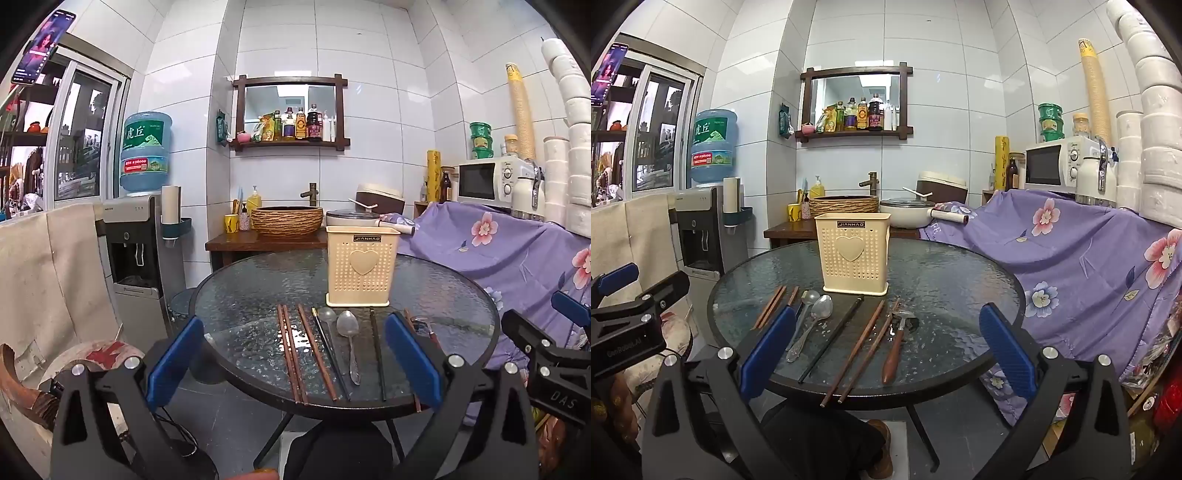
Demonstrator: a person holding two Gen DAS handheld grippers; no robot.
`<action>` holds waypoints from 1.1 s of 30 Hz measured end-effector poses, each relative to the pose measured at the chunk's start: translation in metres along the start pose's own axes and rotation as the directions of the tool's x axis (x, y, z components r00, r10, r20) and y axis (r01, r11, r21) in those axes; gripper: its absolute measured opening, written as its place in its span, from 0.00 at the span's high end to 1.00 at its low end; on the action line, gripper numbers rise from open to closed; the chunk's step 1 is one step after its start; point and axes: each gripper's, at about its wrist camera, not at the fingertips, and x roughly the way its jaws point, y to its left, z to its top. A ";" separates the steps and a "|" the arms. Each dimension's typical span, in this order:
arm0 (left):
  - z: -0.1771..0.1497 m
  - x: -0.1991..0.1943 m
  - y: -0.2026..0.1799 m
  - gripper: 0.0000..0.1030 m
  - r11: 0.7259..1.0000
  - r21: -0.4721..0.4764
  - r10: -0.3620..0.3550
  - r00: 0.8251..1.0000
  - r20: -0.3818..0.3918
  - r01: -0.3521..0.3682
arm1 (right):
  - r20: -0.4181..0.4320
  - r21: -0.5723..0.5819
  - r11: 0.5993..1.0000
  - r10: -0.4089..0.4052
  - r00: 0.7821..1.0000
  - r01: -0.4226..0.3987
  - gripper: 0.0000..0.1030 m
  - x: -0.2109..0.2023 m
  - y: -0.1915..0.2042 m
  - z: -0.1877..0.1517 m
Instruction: Organize utensils
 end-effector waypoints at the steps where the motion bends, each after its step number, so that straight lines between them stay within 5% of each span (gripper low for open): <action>1: 0.000 0.000 -0.001 0.05 1.000 0.012 0.002 1.000 0.006 -0.002 | 0.001 0.001 1.000 0.000 1.000 0.000 0.05 0.000 0.000 0.000; 33: 0.000 -0.002 0.005 0.05 1.000 -0.012 -0.025 1.000 0.007 0.025 | 0.008 0.000 1.000 -0.002 1.000 0.002 0.05 -0.009 0.000 0.001</action>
